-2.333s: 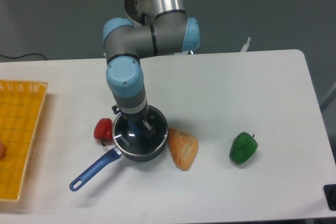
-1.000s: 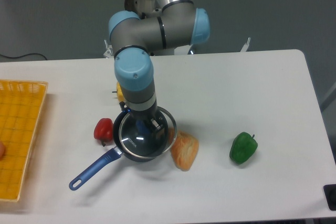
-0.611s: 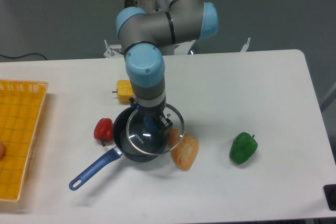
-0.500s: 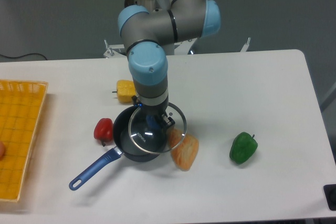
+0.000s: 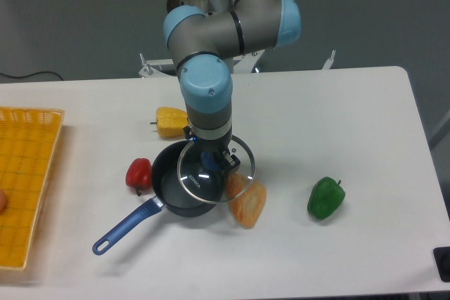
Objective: Open the lid
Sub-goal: 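Lift the glass lid up off the saucepan rim and tilt it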
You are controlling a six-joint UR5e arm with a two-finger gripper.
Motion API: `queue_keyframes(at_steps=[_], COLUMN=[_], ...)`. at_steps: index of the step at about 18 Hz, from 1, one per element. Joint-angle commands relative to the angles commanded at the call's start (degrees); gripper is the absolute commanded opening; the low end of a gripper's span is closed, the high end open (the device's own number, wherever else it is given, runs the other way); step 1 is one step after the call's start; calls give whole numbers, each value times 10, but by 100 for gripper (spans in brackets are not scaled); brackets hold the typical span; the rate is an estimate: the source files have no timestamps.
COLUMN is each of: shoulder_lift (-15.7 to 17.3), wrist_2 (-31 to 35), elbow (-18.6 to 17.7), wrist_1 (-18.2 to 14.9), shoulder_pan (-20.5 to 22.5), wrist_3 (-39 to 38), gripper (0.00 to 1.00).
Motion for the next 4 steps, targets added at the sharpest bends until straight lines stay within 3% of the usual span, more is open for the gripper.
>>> queue_keyframes(at_steps=[4], shoulder_lift=[4], wrist_2=[-2], elbow=[-6], wrist_1=[-1], shoulder_pan=[8], wrist_3=[18], gripper=[56])
